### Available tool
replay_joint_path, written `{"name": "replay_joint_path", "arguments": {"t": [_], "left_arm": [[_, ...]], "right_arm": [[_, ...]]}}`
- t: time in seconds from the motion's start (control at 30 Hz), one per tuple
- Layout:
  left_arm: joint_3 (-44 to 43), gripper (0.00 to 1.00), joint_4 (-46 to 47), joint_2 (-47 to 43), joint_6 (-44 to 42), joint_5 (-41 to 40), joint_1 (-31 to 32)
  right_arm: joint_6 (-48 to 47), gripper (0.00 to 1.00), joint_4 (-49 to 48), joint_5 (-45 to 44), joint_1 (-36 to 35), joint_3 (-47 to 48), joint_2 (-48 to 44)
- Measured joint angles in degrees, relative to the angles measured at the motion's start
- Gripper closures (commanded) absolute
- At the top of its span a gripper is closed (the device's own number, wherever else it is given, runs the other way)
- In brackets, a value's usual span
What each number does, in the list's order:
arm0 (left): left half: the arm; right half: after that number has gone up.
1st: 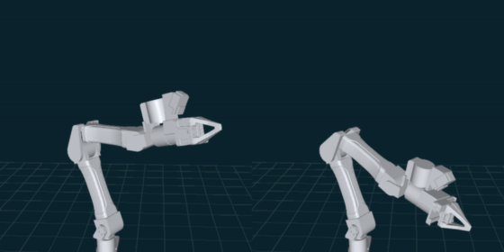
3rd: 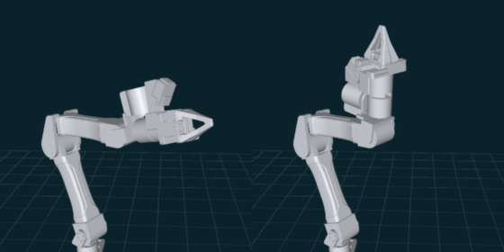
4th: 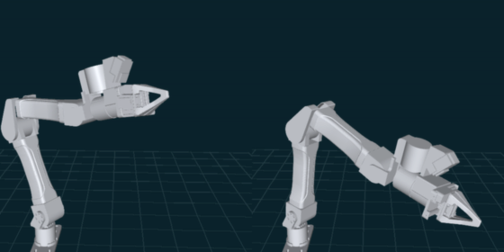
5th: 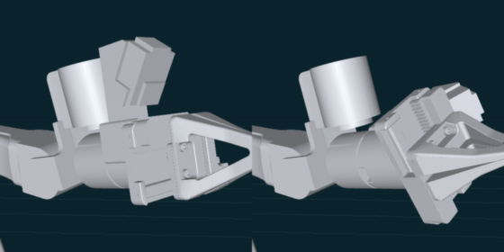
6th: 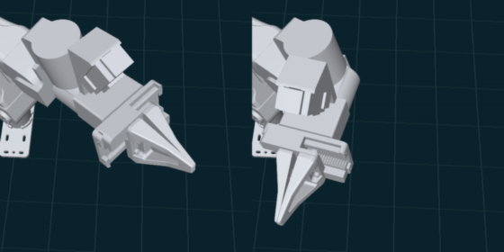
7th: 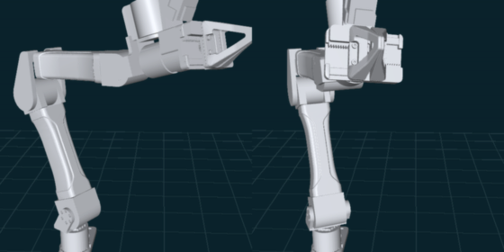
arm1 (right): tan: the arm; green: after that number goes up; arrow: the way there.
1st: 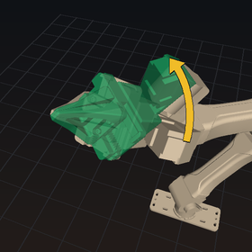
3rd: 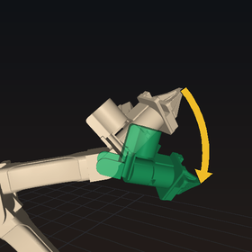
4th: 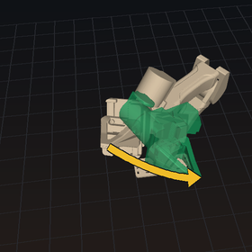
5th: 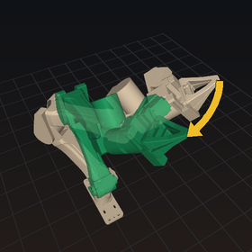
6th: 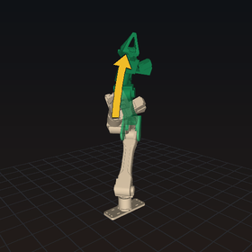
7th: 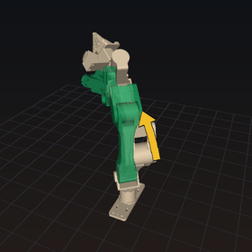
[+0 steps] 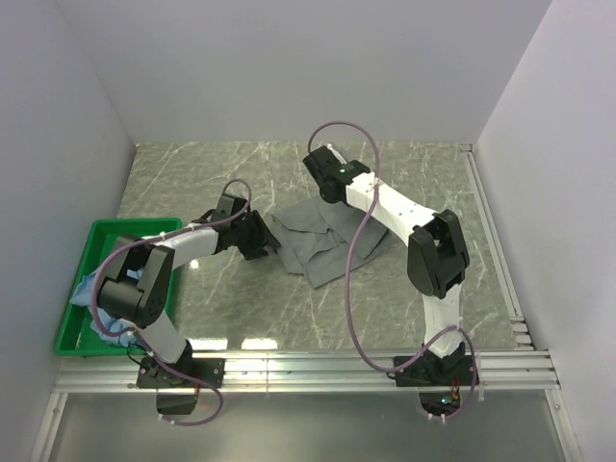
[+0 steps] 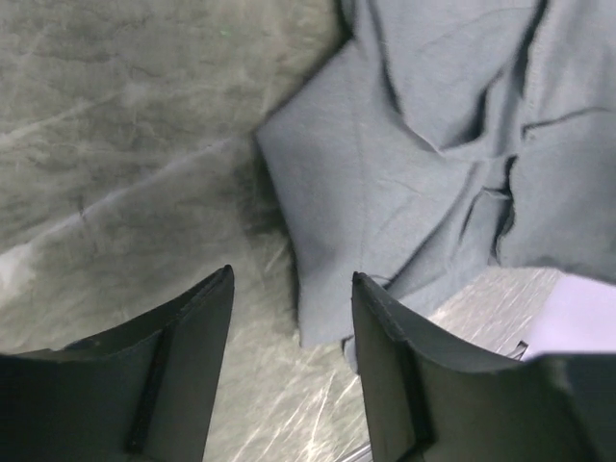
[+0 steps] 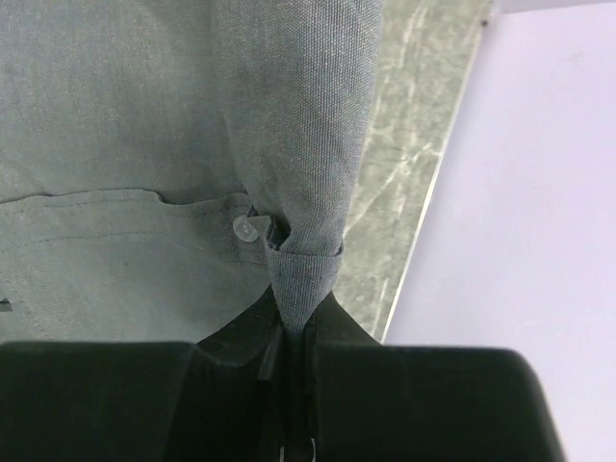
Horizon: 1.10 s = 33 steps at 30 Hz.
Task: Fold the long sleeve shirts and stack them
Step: Fold the shirt
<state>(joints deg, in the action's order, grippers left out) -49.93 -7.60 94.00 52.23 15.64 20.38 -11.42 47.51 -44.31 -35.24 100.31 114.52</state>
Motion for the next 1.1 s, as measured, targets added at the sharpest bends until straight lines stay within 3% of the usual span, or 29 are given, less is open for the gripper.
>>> {"name": "replay_joint_path", "arguments": {"t": [0.07,0.4,0.6,1.1], "left_arm": [[0.2,0.5,0.7,1.1,0.8,-0.1,0.2],[0.3,0.92,2.4,5.0,3.2,0.6,1.6],[0.3,0.97,3.0,5.0,3.6,1.0,1.6],[2.3,0.98,5.2,5.0,5.6,2.1,1.6]], "right_arm": [[0.0,1.0,0.0,-1.5,-0.9,0.0,0.0],[0.0,1.0,-0.1,-7.4,-6.3,0.0,0.8],[1.5,1.0,0.7,-10.4,-9.0,0.0,3.1],[7.9,1.0,4.8,-11.5,-17.5,4.3,9.5]]}}
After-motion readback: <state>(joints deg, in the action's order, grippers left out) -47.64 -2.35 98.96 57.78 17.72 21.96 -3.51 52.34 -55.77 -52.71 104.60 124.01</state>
